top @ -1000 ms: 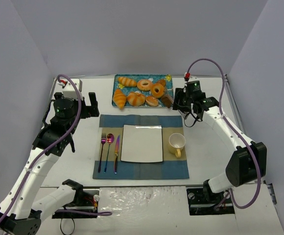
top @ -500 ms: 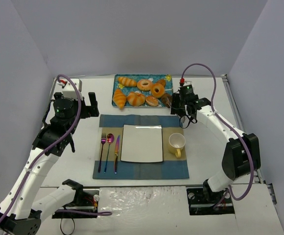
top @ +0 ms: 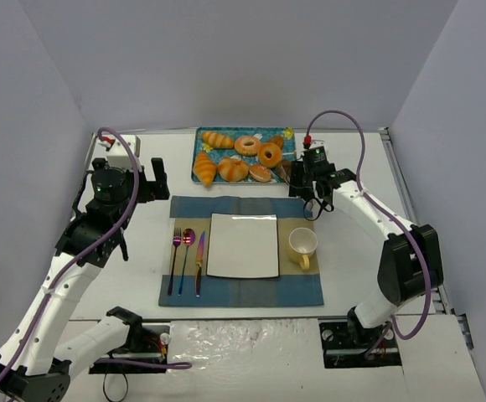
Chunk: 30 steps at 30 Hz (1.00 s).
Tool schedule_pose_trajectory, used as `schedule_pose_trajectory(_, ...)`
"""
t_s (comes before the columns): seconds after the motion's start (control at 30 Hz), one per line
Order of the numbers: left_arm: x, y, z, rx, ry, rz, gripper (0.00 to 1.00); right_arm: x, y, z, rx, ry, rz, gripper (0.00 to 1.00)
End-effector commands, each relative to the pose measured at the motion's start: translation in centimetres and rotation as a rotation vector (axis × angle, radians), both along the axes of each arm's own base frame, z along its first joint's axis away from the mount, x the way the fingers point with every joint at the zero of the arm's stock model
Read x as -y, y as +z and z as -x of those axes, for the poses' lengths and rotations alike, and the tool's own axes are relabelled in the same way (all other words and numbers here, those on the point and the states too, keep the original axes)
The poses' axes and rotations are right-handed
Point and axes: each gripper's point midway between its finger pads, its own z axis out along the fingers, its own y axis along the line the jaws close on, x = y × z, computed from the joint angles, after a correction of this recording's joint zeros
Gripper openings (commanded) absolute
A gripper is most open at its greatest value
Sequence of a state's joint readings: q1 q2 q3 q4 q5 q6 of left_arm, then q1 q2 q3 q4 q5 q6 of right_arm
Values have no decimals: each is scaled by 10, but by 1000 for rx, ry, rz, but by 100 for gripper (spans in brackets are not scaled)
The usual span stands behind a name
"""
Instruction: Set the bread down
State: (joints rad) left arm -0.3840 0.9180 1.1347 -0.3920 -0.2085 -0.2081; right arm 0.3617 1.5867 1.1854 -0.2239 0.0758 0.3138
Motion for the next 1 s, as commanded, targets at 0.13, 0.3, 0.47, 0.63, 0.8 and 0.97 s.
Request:
schedule_pose_trajectory(0.13, -3, 26, -4, 90, 12, 11, 97, -6, 1, -13, 46, -9, 1, 54)
schedule_pose_trajectory(0.3, -3, 26, -4, 90, 12, 10, 97, -6, -3, -15, 44, -13, 4, 54)
schedule_pose_trajectory(0.47, -3, 26, -4, 90, 12, 10, 97, -9, -10, -18, 34, -7, 1, 54)
schedule_pose_trajectory(0.63, -3, 26, -4, 89, 12, 10, 97, -10, -15, -19, 28, -7, 1, 54)
schedule_pose_trajectory(0.8, -3, 26, -4, 88, 12, 8, 97, -11, -18, -19, 23, -5, 2, 53)
schedule_pose_trajectory(0.97, -3, 25, -5, 86, 13, 8, 97, -13, -20, -19, 23, 0, -1, 52)
